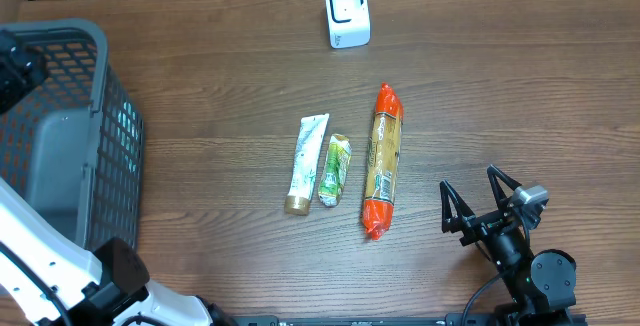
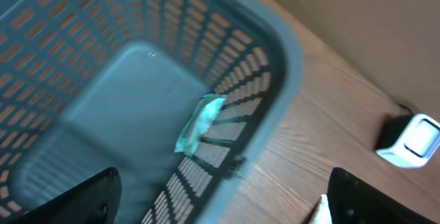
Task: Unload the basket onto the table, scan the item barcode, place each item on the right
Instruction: 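Withdraw the left gripper back toward the basket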
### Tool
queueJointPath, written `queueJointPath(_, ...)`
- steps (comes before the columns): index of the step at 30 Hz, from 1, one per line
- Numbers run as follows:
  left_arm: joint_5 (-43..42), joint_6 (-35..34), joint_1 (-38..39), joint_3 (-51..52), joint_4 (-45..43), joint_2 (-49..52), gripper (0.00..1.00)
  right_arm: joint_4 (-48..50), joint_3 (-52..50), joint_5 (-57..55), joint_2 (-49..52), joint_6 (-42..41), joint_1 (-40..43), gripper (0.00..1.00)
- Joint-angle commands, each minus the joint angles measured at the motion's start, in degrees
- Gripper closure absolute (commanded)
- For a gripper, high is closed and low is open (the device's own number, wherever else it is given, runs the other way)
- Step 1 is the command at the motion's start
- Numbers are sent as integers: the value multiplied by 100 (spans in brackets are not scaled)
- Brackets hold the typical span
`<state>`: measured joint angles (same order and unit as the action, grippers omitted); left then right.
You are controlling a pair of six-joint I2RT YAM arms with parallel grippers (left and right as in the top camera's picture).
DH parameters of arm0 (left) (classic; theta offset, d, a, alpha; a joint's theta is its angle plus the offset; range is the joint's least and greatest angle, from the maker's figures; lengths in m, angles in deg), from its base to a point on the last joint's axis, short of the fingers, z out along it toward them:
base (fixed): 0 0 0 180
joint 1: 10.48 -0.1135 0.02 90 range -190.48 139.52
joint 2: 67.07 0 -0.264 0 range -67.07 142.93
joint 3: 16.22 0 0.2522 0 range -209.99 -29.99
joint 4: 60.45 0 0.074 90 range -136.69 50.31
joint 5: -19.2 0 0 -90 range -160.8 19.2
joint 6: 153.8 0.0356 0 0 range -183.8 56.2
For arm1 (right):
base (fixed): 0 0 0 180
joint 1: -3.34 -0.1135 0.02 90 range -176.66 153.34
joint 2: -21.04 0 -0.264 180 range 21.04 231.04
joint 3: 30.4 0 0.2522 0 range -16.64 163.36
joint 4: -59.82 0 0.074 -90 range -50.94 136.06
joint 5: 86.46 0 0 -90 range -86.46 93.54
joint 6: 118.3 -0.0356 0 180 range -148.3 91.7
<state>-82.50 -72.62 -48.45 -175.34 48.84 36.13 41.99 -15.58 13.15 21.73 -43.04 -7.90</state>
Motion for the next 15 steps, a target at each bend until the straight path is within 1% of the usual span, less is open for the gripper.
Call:
queueJointPath(1,-42,109,-164,542,-168,72,12,28,-61,-55,-52,20,7,0)
queueJointPath(6,-190,527,-262,1679,-680,92,12,28,-61,-55,-52,20,7,0)
queueJointPath(10,-426,844,-260,2559,-1257,151,12,28,-61,-55,-52,20,7,0)
queueJointPath(12,-645,1145,-262,2983,-1580,160,12,28,-61,-55,-52,20,7,0)
queueJointPath(15,-675,1547,-260,3539,-1993,160,13,28,-61,-55,-52,20,7,0)
